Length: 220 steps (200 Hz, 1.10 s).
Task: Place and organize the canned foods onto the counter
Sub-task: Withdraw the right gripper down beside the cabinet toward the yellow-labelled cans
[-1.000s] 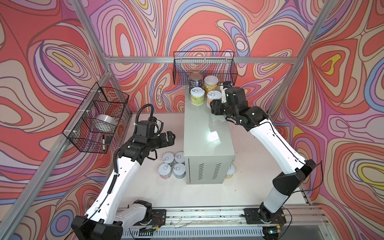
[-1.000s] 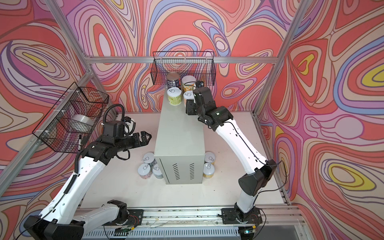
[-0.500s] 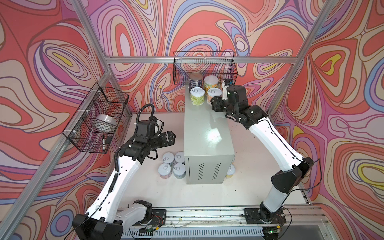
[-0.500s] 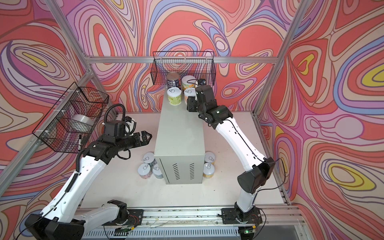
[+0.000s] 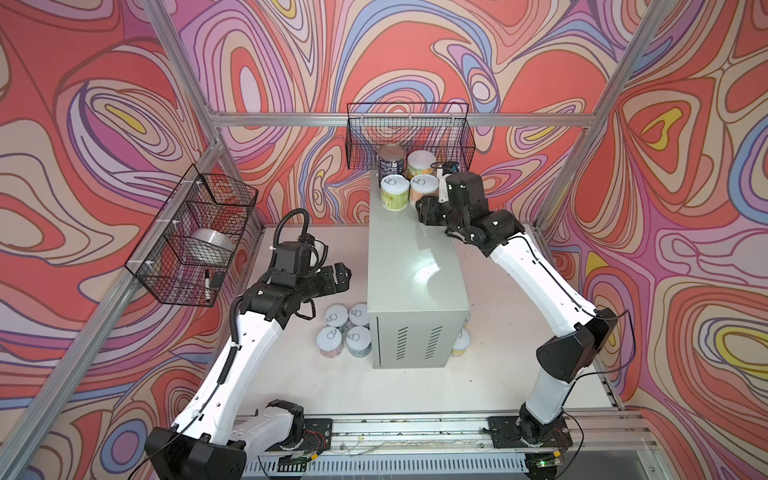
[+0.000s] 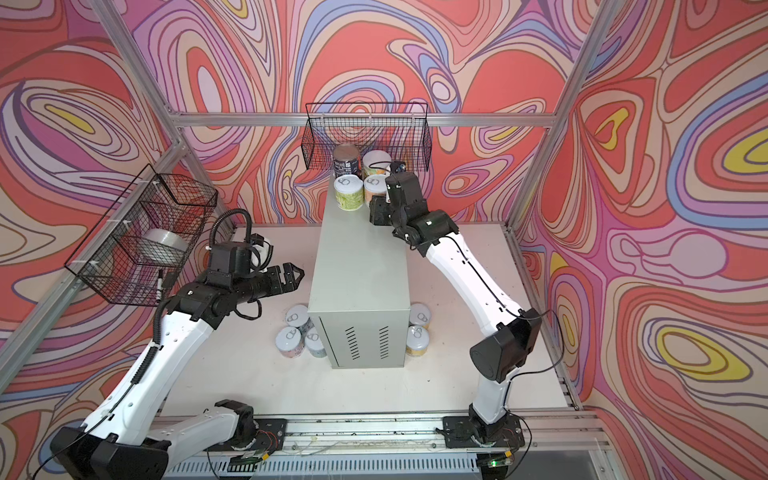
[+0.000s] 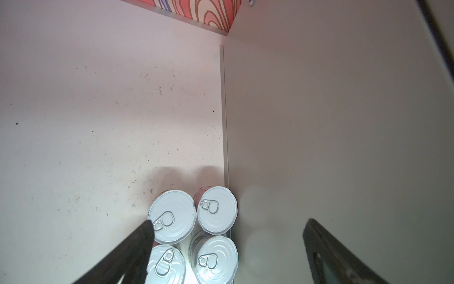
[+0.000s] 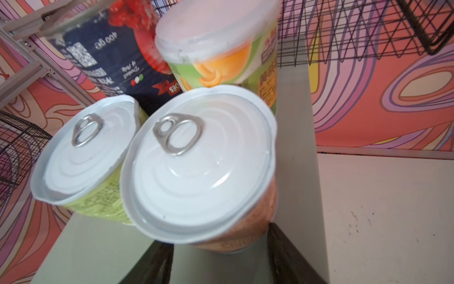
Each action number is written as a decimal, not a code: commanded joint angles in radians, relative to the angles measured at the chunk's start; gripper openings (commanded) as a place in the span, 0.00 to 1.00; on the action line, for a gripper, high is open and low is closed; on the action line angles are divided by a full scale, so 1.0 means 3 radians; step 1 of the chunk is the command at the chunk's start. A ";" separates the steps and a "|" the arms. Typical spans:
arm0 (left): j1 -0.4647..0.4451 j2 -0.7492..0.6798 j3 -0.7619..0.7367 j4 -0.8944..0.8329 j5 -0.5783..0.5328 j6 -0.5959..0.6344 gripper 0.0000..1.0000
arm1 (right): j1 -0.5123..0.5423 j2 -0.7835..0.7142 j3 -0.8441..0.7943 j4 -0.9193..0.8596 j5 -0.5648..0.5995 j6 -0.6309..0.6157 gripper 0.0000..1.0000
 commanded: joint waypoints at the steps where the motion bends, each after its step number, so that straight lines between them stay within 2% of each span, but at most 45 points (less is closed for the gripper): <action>1: 0.0018 -0.0022 -0.0034 0.0008 -0.0046 0.0048 0.96 | -0.0025 -0.0050 0.0095 -0.0059 0.0024 0.0022 0.67; 26: 0.0020 -0.0048 -0.0072 -0.0030 -0.0095 0.0027 0.98 | -0.0025 -0.0251 0.0061 -0.0174 0.0011 0.0005 0.77; 38: 0.0016 -0.0073 -0.0121 -0.0059 -0.0140 -0.0016 0.98 | -0.0025 -0.0473 -0.0176 -0.0055 0.0051 0.0080 0.80; 62: 0.0015 -0.0176 -0.0250 -0.0124 -0.0243 -0.0144 0.97 | -0.0024 -0.1137 -0.0904 0.0290 0.0076 0.0219 0.80; 92: 0.0016 -0.0382 -0.0520 -0.0259 -0.0378 -0.0384 0.97 | -0.0025 -0.1496 -0.1079 -0.0128 0.0360 0.0264 0.81; 124: 0.0013 -0.0584 -0.0779 -0.0512 -0.0521 -0.0571 0.97 | -0.0038 -0.1934 -0.1790 -0.0275 0.0737 0.0406 0.82; 145: 0.0007 -0.0775 -0.1003 -0.0484 -0.0465 -0.0629 0.96 | -0.0037 -0.2120 -0.2274 -0.0290 0.0714 0.0605 0.82; 159: -0.0018 -0.0938 -0.1233 -0.0265 -0.0331 -0.0707 0.95 | -0.0045 -0.2318 -0.2708 -0.0038 0.0613 0.0665 0.82; 177: -0.0087 -0.1026 -0.1450 -0.0127 -0.0371 -0.0812 0.94 | -0.0045 -0.2619 -0.3195 0.0217 0.0564 0.0784 0.81; 220: -0.0359 -0.0752 -0.1519 -0.0135 -0.0692 -0.0853 0.94 | -0.0045 -0.2680 -0.3412 0.0013 0.0531 0.0895 0.82</action>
